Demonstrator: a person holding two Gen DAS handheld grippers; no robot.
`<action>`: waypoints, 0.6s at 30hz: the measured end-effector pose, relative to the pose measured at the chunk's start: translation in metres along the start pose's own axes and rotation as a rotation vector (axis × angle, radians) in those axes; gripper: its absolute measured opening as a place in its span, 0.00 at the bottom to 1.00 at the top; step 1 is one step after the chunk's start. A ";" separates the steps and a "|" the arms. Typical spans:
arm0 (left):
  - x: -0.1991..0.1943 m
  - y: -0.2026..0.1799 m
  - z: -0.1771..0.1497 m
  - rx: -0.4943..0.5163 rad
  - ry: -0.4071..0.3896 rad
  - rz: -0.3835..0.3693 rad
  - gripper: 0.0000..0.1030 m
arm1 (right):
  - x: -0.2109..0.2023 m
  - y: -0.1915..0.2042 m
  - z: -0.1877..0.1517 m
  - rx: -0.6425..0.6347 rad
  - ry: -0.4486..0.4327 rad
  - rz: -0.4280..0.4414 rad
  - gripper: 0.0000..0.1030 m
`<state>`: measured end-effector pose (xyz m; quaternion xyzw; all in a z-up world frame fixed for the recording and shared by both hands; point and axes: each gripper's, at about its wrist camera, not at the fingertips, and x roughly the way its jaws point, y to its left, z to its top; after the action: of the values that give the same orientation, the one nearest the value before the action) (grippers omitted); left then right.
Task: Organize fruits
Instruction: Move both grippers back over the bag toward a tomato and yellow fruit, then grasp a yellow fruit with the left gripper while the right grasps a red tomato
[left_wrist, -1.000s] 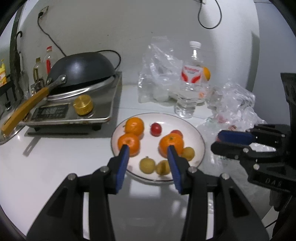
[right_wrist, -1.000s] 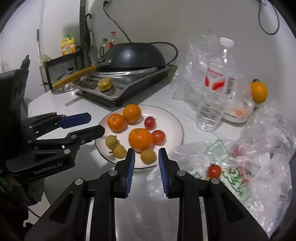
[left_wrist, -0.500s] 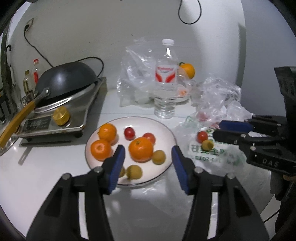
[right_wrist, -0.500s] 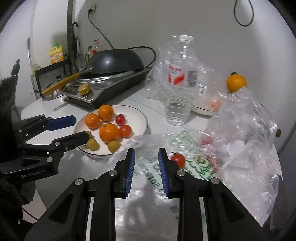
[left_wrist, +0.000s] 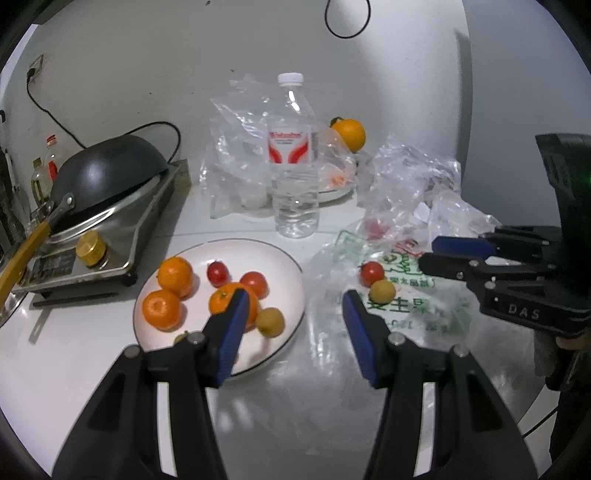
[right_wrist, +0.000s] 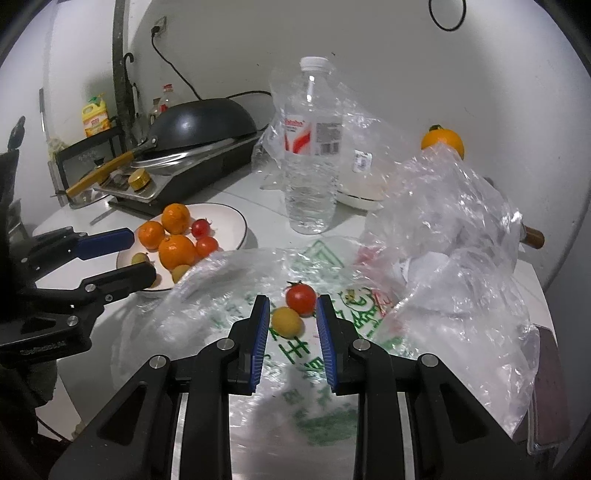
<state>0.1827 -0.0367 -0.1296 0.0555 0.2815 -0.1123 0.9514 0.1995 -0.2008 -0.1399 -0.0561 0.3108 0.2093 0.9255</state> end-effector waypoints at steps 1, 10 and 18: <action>0.001 -0.002 0.000 0.002 0.001 -0.002 0.52 | 0.001 -0.002 -0.001 0.003 0.003 -0.001 0.27; 0.008 -0.013 0.005 0.031 0.011 0.001 0.52 | 0.009 -0.019 -0.005 0.023 0.010 0.000 0.27; 0.019 -0.038 0.010 0.078 0.026 -0.027 0.52 | 0.006 -0.038 -0.004 0.041 -0.007 0.001 0.27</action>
<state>0.1945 -0.0785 -0.1329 0.0901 0.2901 -0.1352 0.9431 0.2180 -0.2341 -0.1476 -0.0363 0.3116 0.2037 0.9274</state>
